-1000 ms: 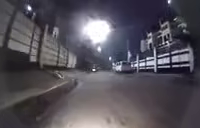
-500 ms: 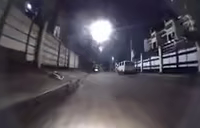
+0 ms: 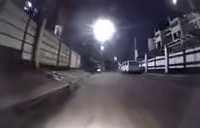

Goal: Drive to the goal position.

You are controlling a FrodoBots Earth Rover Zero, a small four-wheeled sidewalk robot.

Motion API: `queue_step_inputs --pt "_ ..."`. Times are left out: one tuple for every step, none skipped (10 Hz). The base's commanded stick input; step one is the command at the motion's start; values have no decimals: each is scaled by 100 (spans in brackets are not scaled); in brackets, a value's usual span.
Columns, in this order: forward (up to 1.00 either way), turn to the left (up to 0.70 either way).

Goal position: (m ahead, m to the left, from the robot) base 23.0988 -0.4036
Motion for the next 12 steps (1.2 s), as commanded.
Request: queue_step_inputs --pt "85 -31" --pt "85 -31" --pt "85 -31" --pt "85 -31" --pt "85 -31" --pt "85 3" --pt "85 3" --pt "85 3" --pt "85 3" --pt "85 3" --pt "85 3" --pt "85 3"
